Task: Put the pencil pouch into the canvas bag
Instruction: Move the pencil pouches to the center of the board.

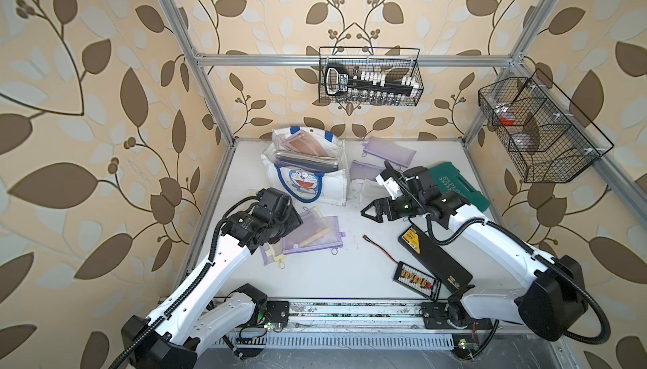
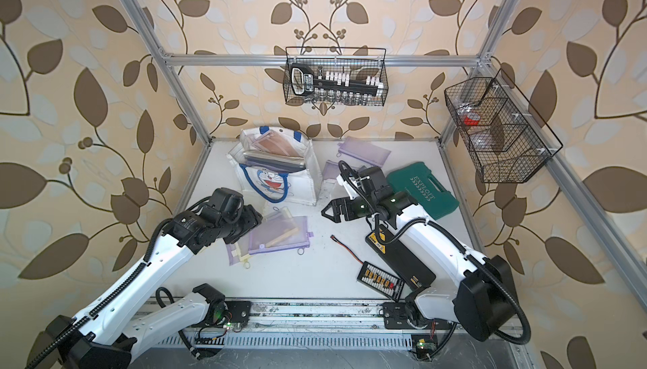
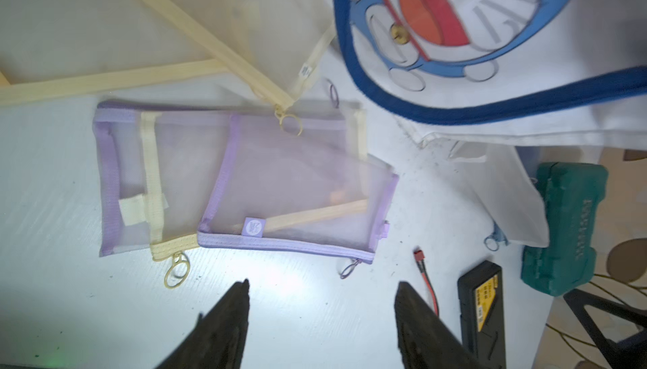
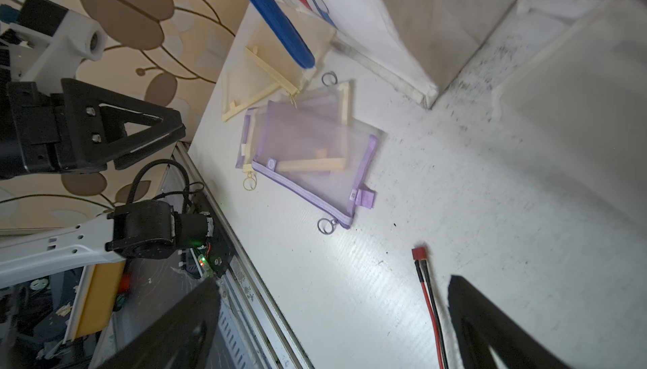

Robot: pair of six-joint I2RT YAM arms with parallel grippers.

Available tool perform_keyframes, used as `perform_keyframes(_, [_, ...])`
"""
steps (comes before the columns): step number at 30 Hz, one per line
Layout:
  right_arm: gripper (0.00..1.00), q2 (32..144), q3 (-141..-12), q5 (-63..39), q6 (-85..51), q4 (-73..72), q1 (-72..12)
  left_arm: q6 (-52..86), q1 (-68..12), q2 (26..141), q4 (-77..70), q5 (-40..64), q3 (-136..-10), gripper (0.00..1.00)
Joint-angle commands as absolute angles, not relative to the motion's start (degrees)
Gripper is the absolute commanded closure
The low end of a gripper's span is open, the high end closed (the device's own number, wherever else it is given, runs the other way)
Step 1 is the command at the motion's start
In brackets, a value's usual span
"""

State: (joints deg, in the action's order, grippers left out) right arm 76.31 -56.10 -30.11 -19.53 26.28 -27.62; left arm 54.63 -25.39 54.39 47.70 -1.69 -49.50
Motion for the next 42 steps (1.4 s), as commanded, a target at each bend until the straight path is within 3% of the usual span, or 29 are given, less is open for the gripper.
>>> perform_keyframes(1, [0.01, 77.4, -53.0, -34.2, -21.0, 23.8, -27.5, 55.6, -24.1, 56.8, 40.0, 1.9, -46.1, 0.33])
perform_keyframes(10, [0.01, 74.5, -50.3, -34.7, -21.0, 23.7, -27.6, 50.4, -17.0, 64.2, 33.4, -0.7, -41.9, 0.36])
perform_keyframes(20, [0.01, 72.6, -49.9, -34.0, -20.9, 24.4, -27.5, 47.2, -14.6, 79.3, 24.3, 6.7, -39.4, 0.43])
perform_keyframes(33, [0.01, 72.4, -44.8, -35.4, -21.9, 22.4, -27.4, 71.3, -36.5, 78.4, 16.8, 5.5, -29.8, 0.42])
perform_keyframes(36, [0.01, 72.9, -43.0, -36.7, -22.4, 21.5, -27.4, 73.5, -39.4, 81.2, 14.3, 7.3, -32.8, 0.41])
perform_keyframes(42, [0.01, 71.2, -41.8, -37.7, -21.8, 23.9, -27.5, 66.1, -41.7, 83.3, 29.0, 4.1, -47.2, 0.4])
